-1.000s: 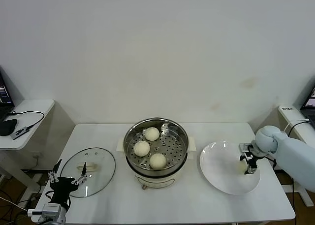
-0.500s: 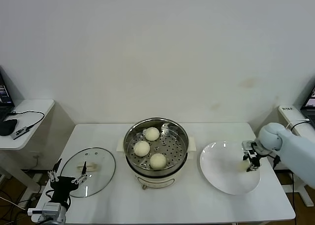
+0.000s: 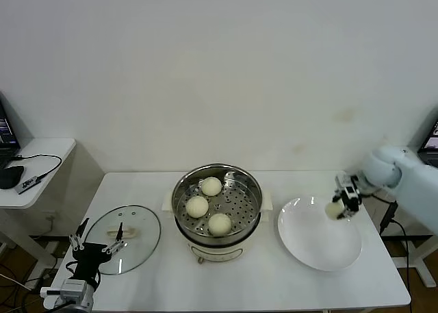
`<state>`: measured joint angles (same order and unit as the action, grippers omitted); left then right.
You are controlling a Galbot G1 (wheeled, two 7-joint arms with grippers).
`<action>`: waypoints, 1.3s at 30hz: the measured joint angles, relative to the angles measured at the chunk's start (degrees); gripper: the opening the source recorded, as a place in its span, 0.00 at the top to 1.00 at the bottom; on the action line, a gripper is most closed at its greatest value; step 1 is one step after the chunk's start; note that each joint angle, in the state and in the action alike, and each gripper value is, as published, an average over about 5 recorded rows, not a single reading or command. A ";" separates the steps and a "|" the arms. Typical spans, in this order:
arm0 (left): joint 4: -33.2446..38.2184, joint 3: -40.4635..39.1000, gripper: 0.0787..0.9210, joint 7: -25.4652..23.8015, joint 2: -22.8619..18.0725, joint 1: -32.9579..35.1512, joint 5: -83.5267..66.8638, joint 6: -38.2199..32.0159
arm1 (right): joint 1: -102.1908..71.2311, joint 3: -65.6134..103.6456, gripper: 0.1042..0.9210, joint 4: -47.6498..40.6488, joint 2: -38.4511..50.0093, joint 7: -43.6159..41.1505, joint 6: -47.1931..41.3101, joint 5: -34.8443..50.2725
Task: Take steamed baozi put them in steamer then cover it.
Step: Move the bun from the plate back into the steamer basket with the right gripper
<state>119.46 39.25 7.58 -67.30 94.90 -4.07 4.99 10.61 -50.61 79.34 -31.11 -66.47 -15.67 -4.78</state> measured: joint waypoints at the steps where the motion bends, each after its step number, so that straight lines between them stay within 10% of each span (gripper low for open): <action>1: 0.02 0.01 0.12 0.00 0.08 -0.03 -0.08 0.00 | 2.01 -1.32 0.47 0.48 -0.32 0.12 -0.33 0.97; 22: -0.19 0.71 0.12 -0.05 0.09 -0.37 -0.78 -0.06 | 25.93 -19.26 0.44 5.73 -19.36 8.38 -12.64 25.66; 39: 0.28 2.01 0.12 -0.01 -0.43 0.51 -0.90 -0.34 | 19.13 -21.58 0.44 2.16 -30.45 15.09 -22.45 29.84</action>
<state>119.74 41.26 7.58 -67.74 95.41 -4.96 4.66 29.74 -72.19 81.51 -61.56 -51.38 -38.11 25.06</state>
